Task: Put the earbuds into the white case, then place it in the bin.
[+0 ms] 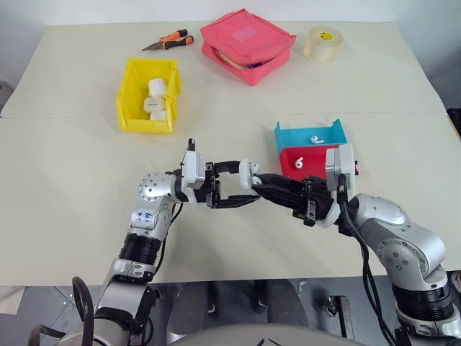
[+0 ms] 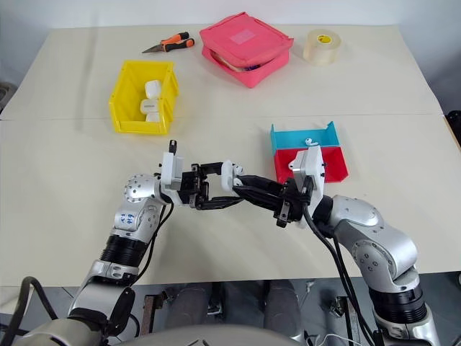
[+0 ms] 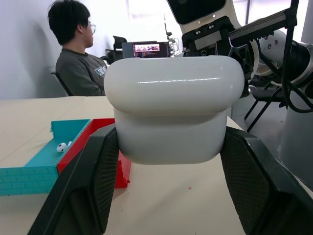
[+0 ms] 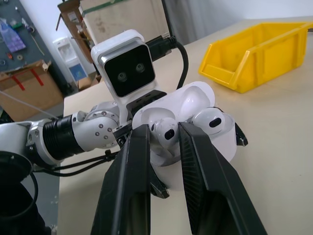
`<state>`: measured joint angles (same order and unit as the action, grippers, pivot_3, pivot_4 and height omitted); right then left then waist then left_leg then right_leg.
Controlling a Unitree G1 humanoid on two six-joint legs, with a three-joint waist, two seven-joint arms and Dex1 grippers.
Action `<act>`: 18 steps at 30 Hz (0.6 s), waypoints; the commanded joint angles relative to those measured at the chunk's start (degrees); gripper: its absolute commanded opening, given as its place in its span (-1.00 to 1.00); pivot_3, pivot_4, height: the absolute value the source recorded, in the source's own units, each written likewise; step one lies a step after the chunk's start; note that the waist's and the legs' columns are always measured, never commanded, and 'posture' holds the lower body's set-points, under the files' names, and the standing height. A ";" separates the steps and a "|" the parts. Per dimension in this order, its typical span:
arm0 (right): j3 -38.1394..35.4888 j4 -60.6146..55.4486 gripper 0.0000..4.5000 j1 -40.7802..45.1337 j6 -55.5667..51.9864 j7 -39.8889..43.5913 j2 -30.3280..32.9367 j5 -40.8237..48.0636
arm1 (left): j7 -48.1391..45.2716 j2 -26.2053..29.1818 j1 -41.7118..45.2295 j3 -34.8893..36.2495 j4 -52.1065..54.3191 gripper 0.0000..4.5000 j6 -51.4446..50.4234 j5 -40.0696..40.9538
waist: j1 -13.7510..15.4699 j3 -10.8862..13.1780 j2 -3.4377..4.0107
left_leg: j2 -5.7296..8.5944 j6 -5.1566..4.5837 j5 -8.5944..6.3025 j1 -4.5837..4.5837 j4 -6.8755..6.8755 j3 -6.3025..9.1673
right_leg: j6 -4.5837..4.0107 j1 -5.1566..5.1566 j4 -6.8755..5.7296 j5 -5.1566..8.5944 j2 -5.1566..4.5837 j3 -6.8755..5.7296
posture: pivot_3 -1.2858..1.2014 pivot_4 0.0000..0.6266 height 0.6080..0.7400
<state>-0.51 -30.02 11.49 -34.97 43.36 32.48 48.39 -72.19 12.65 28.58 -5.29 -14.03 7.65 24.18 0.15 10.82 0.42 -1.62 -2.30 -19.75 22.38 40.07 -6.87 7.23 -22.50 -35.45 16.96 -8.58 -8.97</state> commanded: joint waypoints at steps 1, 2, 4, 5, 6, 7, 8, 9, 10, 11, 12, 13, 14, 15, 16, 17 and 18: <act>-0.54 1.60 -0.47 0.14 -1.27 -1.23 1.24 -1.89 | -0.57 -0.89 1.07 0.69 3.13 0.22 2.36 1.96 | 0.00 0.00 0.00 | 0.00 0.00 0.00 0.00 0.00 0.00 | 0.00 0.00 0.00 0.00 0.00 0.00 | 0.03 -0.52 1.00; -0.73 1.45 -0.47 0.41 -1.44 -1.36 1.34 -1.64 | -0.53 -0.94 1.04 0.72 2.99 0.22 2.47 1.84 | -0.01 0.00 0.00 | 0.00 0.00 0.00 0.00 0.00 0.00 | 0.00 0.00 0.00 0.00 0.00 -0.01 | 0.03 -0.52 1.00; -1.24 0.95 -0.47 0.94 -1.88 -1.40 1.74 -0.97 | -0.39 -1.02 1.00 0.82 2.66 0.22 2.66 1.64 | -0.01 0.00 0.00 | -0.01 0.00 0.00 0.00 0.00 0.00 | 0.00 0.00 0.00 0.00 0.00 -0.01 | 0.03 -0.52 1.00; -1.46 0.74 -0.47 1.12 -2.12 -1.44 1.90 -0.69 | -0.34 -1.04 0.98 0.86 2.54 0.22 2.72 1.58 | 0.01 0.00 0.00 | 0.00 0.00 0.00 0.00 0.00 0.00 | 0.00 0.00 0.00 0.00 0.00 -0.01 | 0.03 -0.52 1.00; -1.69 0.49 -0.47 1.25 -2.39 -1.49 2.10 -0.43 | -0.32 -1.02 0.92 0.93 2.39 0.22 2.78 1.57 | 0.03 0.00 0.00 | 0.01 0.00 0.00 0.00 0.00 0.00 | 0.00 0.00 0.00 0.00 0.00 -0.01 | 0.03 -0.52 1.00; -1.96 0.15 -0.47 1.32 -2.59 -1.33 2.43 -0.22 | -0.35 -1.00 0.86 0.99 2.15 0.22 2.88 1.53 | 0.07 0.00 0.00 | 0.00 0.00 0.00 0.00 0.00 0.00 | 0.00 0.00 0.00 0.00 0.00 -0.01 | 0.03 -0.52 1.00; -2.29 -0.19 -0.47 1.32 -2.84 -1.22 2.77 0.03 | -0.34 -0.94 0.79 1.03 1.92 0.22 2.97 1.44 | 0.11 0.00 0.00 | 0.00 0.00 0.00 0.00 0.00 0.00 | 0.00 0.00 0.00 0.00 0.00 -0.01 | 0.03 -0.52 1.00; -2.65 -0.49 -0.47 1.29 -3.06 -1.19 3.08 0.26 | -0.38 -0.87 0.72 1.09 1.68 0.22 3.09 1.37 | 0.12 0.00 0.00 | 0.00 0.00 0.00 0.00 0.00 0.01 | 0.00 0.00 0.00 0.00 0.00 -0.01 | 0.03 -0.52 1.00; -3.09 -0.74 -0.47 1.24 -3.26 -1.23 3.37 0.50 | -0.29 -0.76 0.67 1.16 1.46 0.22 3.07 1.29 | 0.12 0.00 0.00 | 0.00 0.00 0.00 0.00 0.00 0.01 | 0.00 0.00 0.00 0.00 0.00 -0.01 | 0.03 -0.52 1.00; -3.67 -0.79 -0.47 1.28 -3.51 -1.29 3.75 0.74 | -0.15 -0.65 0.77 1.25 1.11 0.22 3.03 1.17 | 0.14 0.00 0.00 | 0.00 0.00 0.00 0.00 0.00 0.00 | 0.00 0.01 0.00 0.00 0.00 -0.01 | 0.03 -0.52 1.00; -4.43 -0.82 -0.47 1.23 -3.72 -1.33 4.32 0.80 | -0.06 -0.43 0.91 1.42 0.65 0.22 3.03 0.99 | 0.20 0.00 0.00 | 0.00 0.00 0.00 0.00 0.00 0.00 | 0.00 0.01 0.00 0.00 0.00 -0.01 | 0.03 -0.52 1.00; -5.48 -0.79 -0.47 1.13 -3.95 -1.45 5.13 0.77 | -0.05 -0.15 1.16 1.61 0.05 0.22 3.06 0.83 | 0.24 0.00 0.00 | 0.01 0.00 0.00 0.00 0.01 0.00 | 0.00 0.01 0.00 0.00 -0.01 -0.01 | 0.03 -0.52 1.00; -6.46 -0.79 -0.47 0.97 -4.04 -1.40 5.79 0.90 | -0.13 0.10 1.41 1.78 -0.49 0.22 3.21 0.73 | 0.32 0.00 -0.01 | 0.00 0.00 0.00 0.00 0.01 0.00 | 0.00 0.01 0.01 0.00 -0.01 -0.01 | 0.03 -0.52 1.00; -7.52 -0.77 -0.47 0.67 -4.23 -1.23 6.71 0.93 | -0.12 0.45 1.79 1.95 -1.12 0.22 3.29 0.48 | 0.40 0.00 -0.01 | 0.00 0.00 0.00 0.00 0.01 0.00 | 0.00 0.01 0.01 0.00 -0.01 -0.01 | 0.03 -0.52 1.00; -8.61 -0.82 -0.47 0.22 -4.24 -0.91 7.70 0.83 | -0.08 0.90 2.27 2.04 -1.73 0.22 3.16 0.15 | 0.45 0.00 -0.01 | 0.00 0.00 0.00 0.01 0.01 0.00 | 0.00 0.01 0.01 0.00 -0.01 -0.01 | 0.03 -0.52 1.00; -9.79 -0.94 -0.47 -0.27 -4.18 -0.59 8.57 0.93 | -0.18 1.25 2.86 2.15 -2.35 0.22 3.22 -0.01 | 0.55 0.00 -0.01 | 0.00 0.00 0.00 0.00 0.01 0.00 | 0.00 0.01 0.01 0.00 0.00 -0.01 | 0.03 -0.52 1.00; -10.66 -0.93 -0.47 -0.53 -4.12 -0.47 9.15 1.01 | -0.28 1.45 3.54 2.28 -3.05 0.22 3.34 0.03 | 0.66 0.01 -0.01 | 0.00 0.00 0.00 0.00 0.01 0.00 | 0.00 0.01 0.00 0.00 0.00 -0.01 | 0.03 -0.52 1.00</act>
<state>-8.49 -29.66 11.22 -39.35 42.38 40.84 48.66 -72.28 13.81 30.75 -3.97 -17.11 10.08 24.14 0.82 10.83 0.41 -1.63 -2.31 -19.75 22.38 40.08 -6.87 7.23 -22.50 -35.45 16.96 -8.57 -8.98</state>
